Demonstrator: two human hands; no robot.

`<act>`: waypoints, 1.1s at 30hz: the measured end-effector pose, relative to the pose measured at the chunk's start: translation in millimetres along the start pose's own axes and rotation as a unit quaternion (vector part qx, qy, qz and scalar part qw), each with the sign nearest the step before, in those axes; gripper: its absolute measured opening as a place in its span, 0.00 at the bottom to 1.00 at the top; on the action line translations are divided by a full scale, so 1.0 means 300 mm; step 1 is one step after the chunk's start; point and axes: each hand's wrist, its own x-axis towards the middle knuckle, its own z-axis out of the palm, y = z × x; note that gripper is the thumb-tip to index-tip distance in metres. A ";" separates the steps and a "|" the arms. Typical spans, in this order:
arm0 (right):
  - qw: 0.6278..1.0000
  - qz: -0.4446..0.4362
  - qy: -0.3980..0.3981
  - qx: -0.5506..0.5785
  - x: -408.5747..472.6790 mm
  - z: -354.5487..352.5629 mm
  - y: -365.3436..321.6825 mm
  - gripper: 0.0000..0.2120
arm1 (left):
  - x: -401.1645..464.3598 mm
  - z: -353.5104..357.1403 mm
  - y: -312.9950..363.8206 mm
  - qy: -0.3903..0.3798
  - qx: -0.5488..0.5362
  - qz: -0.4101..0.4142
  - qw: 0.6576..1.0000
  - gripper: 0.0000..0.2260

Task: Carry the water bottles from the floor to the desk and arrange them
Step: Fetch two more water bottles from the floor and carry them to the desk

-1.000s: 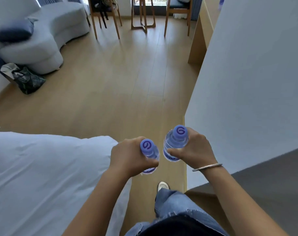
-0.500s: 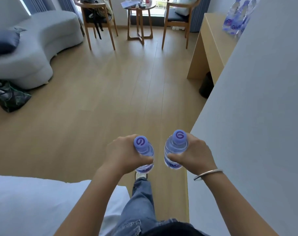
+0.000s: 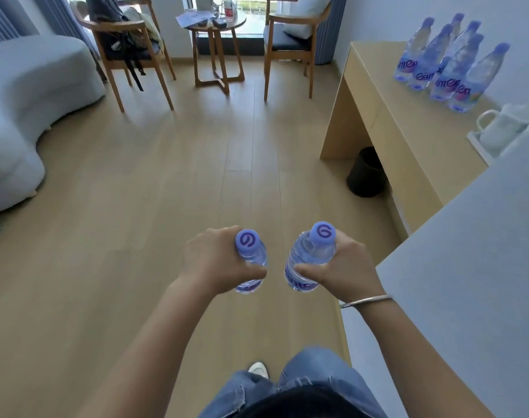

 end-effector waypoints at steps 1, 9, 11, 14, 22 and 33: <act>1.000 0.008 -0.001 -0.001 0.047 0.002 -0.005 0.18 | 0.052 -0.006 -0.009 0.001 0.001 -0.001 1.000 0.15; 0.999 0.037 -0.004 -0.002 0.461 0.005 0.019 0.17 | 0.492 -0.001 0.006 -0.021 -0.003 0.009 1.000 0.15; 0.999 0.047 0.006 0.006 0.592 -0.009 0.047 0.17 | 0.635 0.009 0.040 -0.024 0.002 0.016 1.000 0.15; 0.998 0.061 0.010 0.018 0.802 -0.051 0.083 0.17 | 0.854 0.002 0.125 -0.028 0.013 0.029 0.999 0.16; 0.989 0.108 0.088 0.043 1.221 -0.276 0.184 0.16 | 1.380 -0.044 0.415 -0.030 -0.003 0.116 0.993 0.15; 0.938 0.248 0.227 0.085 1.440 -0.566 0.414 0.13 | 1.913 0.102 0.861 -0.102 -0.044 0.286 0.952 0.14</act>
